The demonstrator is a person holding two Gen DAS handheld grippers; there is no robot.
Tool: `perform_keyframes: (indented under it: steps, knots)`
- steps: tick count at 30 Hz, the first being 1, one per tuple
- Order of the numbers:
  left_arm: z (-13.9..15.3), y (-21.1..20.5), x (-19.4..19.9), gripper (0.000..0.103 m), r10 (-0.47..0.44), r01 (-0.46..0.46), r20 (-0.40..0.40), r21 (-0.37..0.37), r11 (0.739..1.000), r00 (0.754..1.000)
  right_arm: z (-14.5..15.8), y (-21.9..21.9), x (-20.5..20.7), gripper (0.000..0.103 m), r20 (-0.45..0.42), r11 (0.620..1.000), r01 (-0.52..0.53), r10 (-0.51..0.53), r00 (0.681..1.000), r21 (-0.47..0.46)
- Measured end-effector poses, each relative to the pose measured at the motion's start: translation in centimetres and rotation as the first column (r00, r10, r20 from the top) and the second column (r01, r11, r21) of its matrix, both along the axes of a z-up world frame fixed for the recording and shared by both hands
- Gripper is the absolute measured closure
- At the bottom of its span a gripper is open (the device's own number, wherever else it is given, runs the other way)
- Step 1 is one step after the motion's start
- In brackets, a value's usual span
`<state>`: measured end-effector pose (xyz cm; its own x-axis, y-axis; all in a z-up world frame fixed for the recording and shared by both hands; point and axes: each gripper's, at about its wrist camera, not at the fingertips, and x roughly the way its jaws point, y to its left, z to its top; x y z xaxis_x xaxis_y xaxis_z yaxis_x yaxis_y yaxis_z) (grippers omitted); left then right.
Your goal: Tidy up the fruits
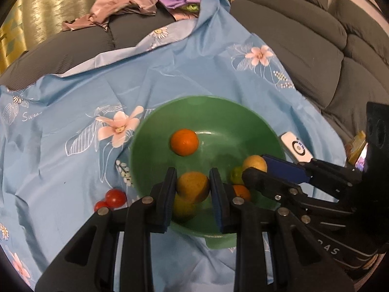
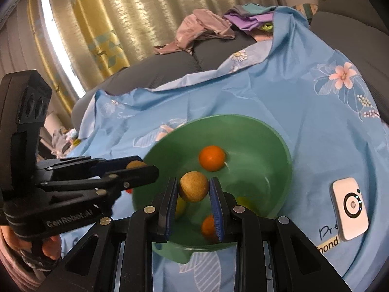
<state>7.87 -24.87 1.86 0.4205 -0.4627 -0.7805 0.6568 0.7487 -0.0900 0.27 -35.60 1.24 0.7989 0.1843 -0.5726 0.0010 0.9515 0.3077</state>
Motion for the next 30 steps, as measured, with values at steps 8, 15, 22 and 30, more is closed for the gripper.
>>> perform_keyframes:
  steps: [8,15,22,30]
  knots:
    - [-1.9,-0.8,0.5,0.076,0.002,-0.001,-0.017,0.053,0.999,1.000,-0.8,-0.3,0.2,0.075,-0.021,1.000,0.016,-0.016,1.000,-0.017]
    - [-2.3,-0.7,0.7,0.075,0.010,-0.009,-0.025,0.065,0.998,1.000,-1.1,-0.3,0.3,0.075,-0.040,0.999,0.035,-0.036,0.999,-0.026]
    - [-2.1,0.1,0.4,0.061,0.028,-0.026,-0.031,0.050,0.998,0.999,-0.9,-0.1,0.1,0.075,-0.053,0.998,0.044,-0.046,0.998,-0.035]
    - [-0.9,2.5,-0.2,0.026,0.090,-0.089,-0.031,0.020,0.996,0.995,0.0,0.8,-1.0,0.074,-0.038,0.997,0.046,-0.049,0.998,-0.062]
